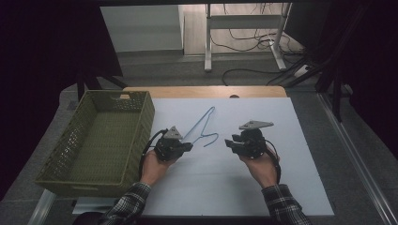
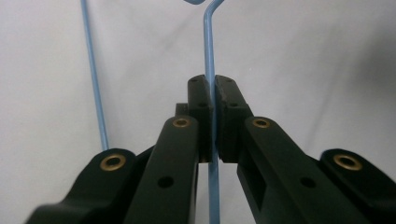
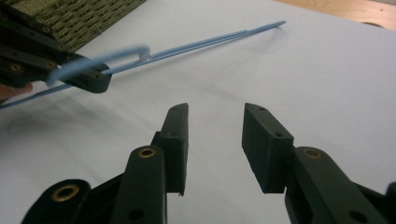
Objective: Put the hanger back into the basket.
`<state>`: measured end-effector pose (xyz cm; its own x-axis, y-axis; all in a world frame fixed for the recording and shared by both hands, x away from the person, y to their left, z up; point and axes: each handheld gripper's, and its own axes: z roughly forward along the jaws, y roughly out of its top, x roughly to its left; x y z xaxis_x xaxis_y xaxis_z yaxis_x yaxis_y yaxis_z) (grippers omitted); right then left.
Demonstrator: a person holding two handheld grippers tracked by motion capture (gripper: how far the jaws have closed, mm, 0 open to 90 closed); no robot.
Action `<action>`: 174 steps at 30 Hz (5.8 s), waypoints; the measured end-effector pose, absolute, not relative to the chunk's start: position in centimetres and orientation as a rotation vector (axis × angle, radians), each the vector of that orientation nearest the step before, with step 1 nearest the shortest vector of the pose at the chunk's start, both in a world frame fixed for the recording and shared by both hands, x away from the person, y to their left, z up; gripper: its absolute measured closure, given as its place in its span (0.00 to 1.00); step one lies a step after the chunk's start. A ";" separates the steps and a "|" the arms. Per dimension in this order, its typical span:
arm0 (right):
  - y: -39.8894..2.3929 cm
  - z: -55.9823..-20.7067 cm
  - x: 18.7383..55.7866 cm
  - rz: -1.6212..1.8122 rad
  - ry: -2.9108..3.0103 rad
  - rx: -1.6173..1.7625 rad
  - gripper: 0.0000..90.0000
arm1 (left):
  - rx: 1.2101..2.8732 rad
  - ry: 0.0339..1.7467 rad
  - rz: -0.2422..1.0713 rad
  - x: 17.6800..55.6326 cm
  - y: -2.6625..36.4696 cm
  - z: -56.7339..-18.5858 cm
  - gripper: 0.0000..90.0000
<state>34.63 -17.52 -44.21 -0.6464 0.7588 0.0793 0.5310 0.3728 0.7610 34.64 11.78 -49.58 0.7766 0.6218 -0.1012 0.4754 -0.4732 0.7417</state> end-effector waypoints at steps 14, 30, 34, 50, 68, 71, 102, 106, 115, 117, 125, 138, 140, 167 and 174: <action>-15.1 -43.6 34.2 1.304 2.369 0.982 0.68 | 2.053 0.812 0.130 34.2 12.3 -48.6 0.97; -12.2 -42.9 34.7 1.373 2.318 0.918 0.95 | 2.035 0.750 0.107 33.2 11.3 -47.8 0.89; -11.6 -41.7 34.1 1.311 2.322 0.943 0.95 | 2.092 0.728 0.176 32.5 11.1 -46.6 0.66; -10.5 -40.8 33.5 1.215 2.341 1.022 0.95 | 2.229 0.740 0.282 32.2 8.3 -44.6 0.75; -10.0 -40.9 33.2 1.198 2.378 0.970 0.93 | 2.236 0.858 -0.133 35.4 8.9 -44.3 0.97; -10.2 -40.7 33.0 1.222 2.363 0.966 0.81 | 2.211 0.863 -0.171 35.6 9.5 -44.2 0.97; -19.5 -41.7 29.0 1.281 2.387 1.050 0.12 | 2.003 0.942 -0.156 35.9 19.1 -35.7 0.97; -19.9 -41.9 28.6 1.282 2.403 1.049 0.07 | 1.985 0.956 -0.123 35.8 21.2 -34.4 0.97; -21.0 -42.9 28.0 1.253 2.428 1.066 0.05 | 1.958 1.002 -0.020 34.5 28.0 -32.1 0.97; -21.3 -43.1 28.0 1.250 2.426 1.079 0.05 | 1.953 1.015 -0.002 34.2 29.5 -32.0 0.97; -22.2 -43.7 28.2 1.234 2.418 1.122 0.05 | 1.932 1.072 0.052 33.2 35.3 -32.9 0.97; -22.3 -44.3 28.5 1.206 2.443 1.143 0.05 | 1.903 1.116 0.069 32.7 40.5 -36.1 0.97; -22.2 -44.4 28.5 1.203 2.446 1.141 0.05 | 1.899 1.124 0.072 32.6 41.0 -36.7 0.97; -21.8 -45.4 28.7 1.140 2.507 1.123 0.06 | 1.940 1.294 0.011 34.1 42.0 -46.4 0.96; -21.6 -45.5 28.7 1.135 2.514 1.116 0.06 | 1.928 1.370 0.097 33.8 42.1 -46.1 0.84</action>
